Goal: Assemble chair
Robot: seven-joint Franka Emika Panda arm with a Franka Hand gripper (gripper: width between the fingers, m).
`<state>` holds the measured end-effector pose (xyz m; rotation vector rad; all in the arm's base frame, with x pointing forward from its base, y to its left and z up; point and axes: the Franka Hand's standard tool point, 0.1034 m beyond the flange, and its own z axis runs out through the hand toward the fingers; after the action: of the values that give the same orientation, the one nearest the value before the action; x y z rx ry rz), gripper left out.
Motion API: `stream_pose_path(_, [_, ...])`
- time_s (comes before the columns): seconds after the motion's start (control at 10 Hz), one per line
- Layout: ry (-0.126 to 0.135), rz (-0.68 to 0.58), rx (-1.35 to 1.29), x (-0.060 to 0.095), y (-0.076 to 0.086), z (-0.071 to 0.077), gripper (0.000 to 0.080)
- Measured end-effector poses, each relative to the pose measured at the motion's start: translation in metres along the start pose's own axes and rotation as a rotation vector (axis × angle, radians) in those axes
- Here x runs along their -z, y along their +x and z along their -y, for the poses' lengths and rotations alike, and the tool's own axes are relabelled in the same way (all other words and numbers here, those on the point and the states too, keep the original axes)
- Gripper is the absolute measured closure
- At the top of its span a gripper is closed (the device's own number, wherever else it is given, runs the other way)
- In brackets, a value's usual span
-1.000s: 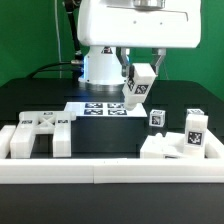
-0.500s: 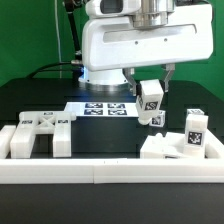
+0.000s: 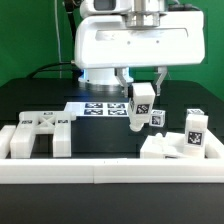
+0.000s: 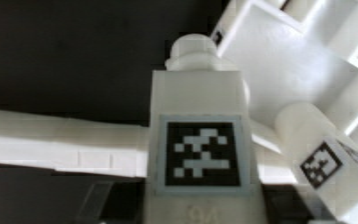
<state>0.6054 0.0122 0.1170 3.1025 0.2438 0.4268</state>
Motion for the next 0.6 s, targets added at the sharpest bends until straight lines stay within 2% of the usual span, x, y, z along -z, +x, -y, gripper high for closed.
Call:
stream_pose_path(0.1, [-0.005,-0.014,-0.014,0.0003,0.0007,0.0014,0.0508])
stream_pose_path(0.2, [0.011,0.008,-0.026,0.0018,0.0037,0.0064,0.0508])
stream_pose_path(0.6, [0.010,0.009,-0.030,0.0013,0.0039,0.0053,0.0508])
